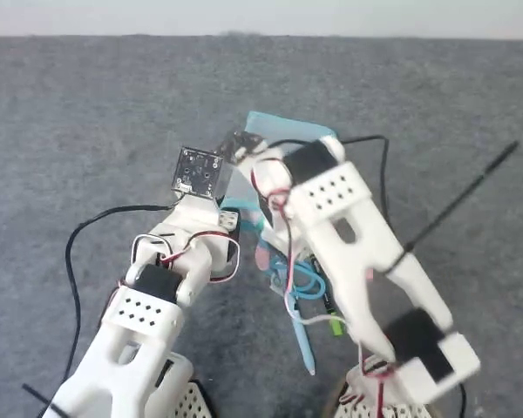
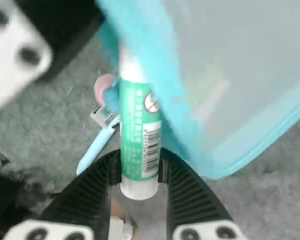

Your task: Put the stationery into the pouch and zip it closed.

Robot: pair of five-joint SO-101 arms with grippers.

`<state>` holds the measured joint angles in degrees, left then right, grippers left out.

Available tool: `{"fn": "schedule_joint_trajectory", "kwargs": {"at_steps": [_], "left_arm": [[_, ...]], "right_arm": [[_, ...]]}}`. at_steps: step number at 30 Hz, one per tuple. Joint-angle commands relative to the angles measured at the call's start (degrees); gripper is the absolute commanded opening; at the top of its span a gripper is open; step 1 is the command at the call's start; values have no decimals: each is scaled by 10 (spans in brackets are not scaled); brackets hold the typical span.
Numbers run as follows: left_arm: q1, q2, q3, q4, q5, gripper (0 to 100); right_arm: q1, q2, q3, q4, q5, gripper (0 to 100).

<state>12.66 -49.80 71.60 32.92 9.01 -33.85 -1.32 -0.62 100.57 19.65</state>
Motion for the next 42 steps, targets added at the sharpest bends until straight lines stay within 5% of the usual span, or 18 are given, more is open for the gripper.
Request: {"fn": "schedule_joint_trajectory", "kwargs": {"at_steps": [1, 13, 24, 28, 36, 42], "left_arm": [[10, -18, -6, -14, 5, 11], [10, -20, -7, -13, 4, 11], [5, -20, -8, -14, 7, 11], [4, -20, -9, -14, 8, 11], [-52, -17, -37, -4, 10, 11], [-65, -19, -37, -4, 10, 11]], "right_arm": [[-3, 43, -91, 20, -28, 7], [-7, 100, -268, 1, -68, 20], [-40, 62, -276, -7, -62, 380], [-40, 3, -272, 20, -46, 414], [-38, -173, -127, -7, -26, 373], [-36, -308, 147, -135, -26, 373]]}}
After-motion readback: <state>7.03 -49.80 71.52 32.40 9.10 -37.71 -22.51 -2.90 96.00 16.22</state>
